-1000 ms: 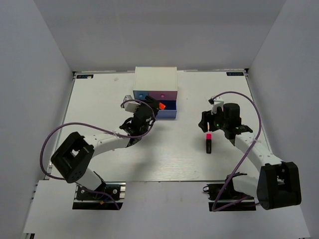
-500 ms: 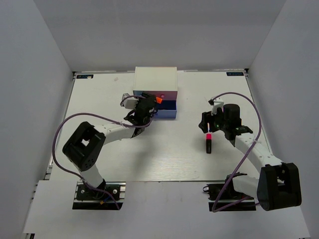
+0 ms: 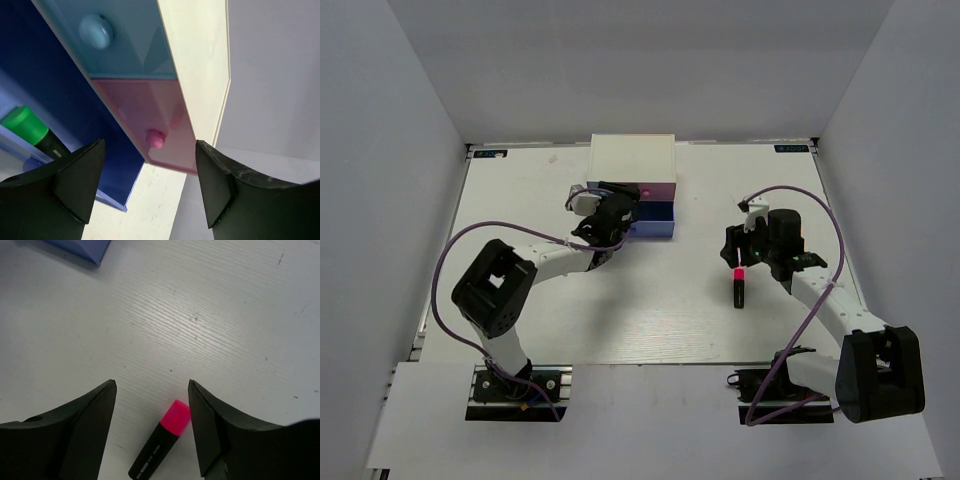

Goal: Sort the stationery into containers
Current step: Place the pen in the storage box, then pick up the pen from the center of the board.

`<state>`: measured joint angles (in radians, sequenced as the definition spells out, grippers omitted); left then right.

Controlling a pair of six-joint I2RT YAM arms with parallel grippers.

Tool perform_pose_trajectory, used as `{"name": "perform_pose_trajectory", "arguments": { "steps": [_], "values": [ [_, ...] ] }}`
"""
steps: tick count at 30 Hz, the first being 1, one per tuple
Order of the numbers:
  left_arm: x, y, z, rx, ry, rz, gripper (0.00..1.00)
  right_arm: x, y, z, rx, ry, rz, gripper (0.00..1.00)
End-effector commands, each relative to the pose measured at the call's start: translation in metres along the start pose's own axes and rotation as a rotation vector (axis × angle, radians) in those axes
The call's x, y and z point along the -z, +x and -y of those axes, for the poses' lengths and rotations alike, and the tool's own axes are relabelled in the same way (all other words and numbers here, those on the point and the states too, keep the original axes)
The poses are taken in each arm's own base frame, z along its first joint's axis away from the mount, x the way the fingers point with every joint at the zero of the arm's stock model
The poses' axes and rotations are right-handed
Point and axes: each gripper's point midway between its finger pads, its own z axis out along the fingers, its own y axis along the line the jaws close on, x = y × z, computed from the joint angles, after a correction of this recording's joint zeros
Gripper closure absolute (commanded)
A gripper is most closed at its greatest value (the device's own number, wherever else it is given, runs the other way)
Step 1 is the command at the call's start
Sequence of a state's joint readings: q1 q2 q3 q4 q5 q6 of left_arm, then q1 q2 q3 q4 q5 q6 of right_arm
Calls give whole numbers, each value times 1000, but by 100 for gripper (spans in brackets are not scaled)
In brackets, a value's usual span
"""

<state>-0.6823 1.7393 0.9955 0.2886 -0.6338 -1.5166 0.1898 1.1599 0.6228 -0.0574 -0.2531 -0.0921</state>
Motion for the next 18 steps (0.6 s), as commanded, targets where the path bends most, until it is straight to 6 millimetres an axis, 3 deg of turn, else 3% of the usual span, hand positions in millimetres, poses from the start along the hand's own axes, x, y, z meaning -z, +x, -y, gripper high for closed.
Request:
{"name": "perform_pose_trajectory", "arguments": {
  "steps": [1,3,4,5,6,8,10,11,12,14,15,17,18],
  "values": [
    [17,0,26,15,53,-69,18,3,3,7,-1,37,-46,36],
    [28,4,36,-47,108,-123,20,2,2,15,-5,76,-78,38],
    [37,13,31,-90,125,-193,22,5,12,16,-15,84,-125,39],
    [49,12,41,-116,169,-223,25,6,13,23,-15,122,-142,39],
    [56,15,31,-195,176,-256,36,5,9,24,-12,125,-153,39],
    [74,22,30,-272,230,-338,54,9,20,25,-21,131,-215,39],
    [94,21,17,-365,246,-374,64,9,18,25,-18,126,-238,36],
    [99,19,-4,-430,217,-391,64,9,19,25,-26,122,-253,33],
    [105,18,-11,-450,210,-406,64,9,21,25,-29,119,-264,31],
    [119,9,-17,-467,204,-418,57,9,29,20,-49,96,-315,29],
    [122,5,-38,-485,161,-420,54,8,34,19,-57,92,-341,28],
    [135,-8,-37,-476,177,-399,44,7,41,18,-82,90,-396,26],
    [138,-14,-54,-493,137,-392,39,9,49,17,-93,88,-434,26]
  ]
}}
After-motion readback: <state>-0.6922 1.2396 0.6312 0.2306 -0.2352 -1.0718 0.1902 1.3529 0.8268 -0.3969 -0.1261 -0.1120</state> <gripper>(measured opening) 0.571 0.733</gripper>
